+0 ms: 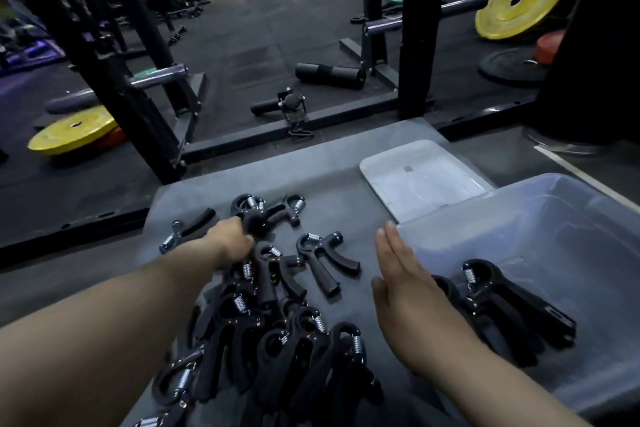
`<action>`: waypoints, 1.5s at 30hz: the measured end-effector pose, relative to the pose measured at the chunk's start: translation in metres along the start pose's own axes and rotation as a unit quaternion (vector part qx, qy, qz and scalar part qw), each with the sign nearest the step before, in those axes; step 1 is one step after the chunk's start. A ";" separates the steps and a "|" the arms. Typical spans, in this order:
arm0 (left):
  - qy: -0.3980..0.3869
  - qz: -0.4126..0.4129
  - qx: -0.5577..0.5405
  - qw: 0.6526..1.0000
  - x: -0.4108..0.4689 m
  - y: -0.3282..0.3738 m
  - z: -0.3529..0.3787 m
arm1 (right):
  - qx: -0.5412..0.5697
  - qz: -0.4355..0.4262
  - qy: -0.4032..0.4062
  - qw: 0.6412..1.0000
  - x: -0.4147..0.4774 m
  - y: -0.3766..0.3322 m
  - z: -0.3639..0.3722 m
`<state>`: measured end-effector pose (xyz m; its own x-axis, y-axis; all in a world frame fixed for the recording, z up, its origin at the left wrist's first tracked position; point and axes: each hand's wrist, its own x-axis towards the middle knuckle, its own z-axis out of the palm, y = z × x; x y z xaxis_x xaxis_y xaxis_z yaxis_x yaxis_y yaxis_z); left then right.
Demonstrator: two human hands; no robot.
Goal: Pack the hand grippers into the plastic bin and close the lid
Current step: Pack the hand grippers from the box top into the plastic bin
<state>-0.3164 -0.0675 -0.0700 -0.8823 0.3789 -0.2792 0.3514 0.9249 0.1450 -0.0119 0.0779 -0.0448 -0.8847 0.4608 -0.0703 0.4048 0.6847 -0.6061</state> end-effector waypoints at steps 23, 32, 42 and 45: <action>0.108 -0.144 -0.250 0.951 0.006 -0.008 0.025 | 0.014 0.007 -0.027 1.000 -0.005 -0.005 -0.005; 0.071 0.000 -0.288 0.955 -0.024 0.055 -0.012 | 0.056 0.011 -0.034 0.998 -0.006 -0.006 -0.006; 0.057 0.079 -0.264 0.960 -0.119 0.111 -0.057 | 0.041 0.027 -0.083 0.995 -0.004 -0.009 -0.017; 0.028 0.052 -0.333 0.941 -0.156 0.124 -0.064 | 0.052 0.008 -0.083 0.995 -0.003 -0.004 -0.020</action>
<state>-0.1555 -0.0143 0.0525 -0.8755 0.4471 -0.1833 0.1790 0.6524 0.7364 -0.0058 0.0849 -0.0269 -0.9080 0.3652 -0.2055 0.4005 0.6121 -0.6818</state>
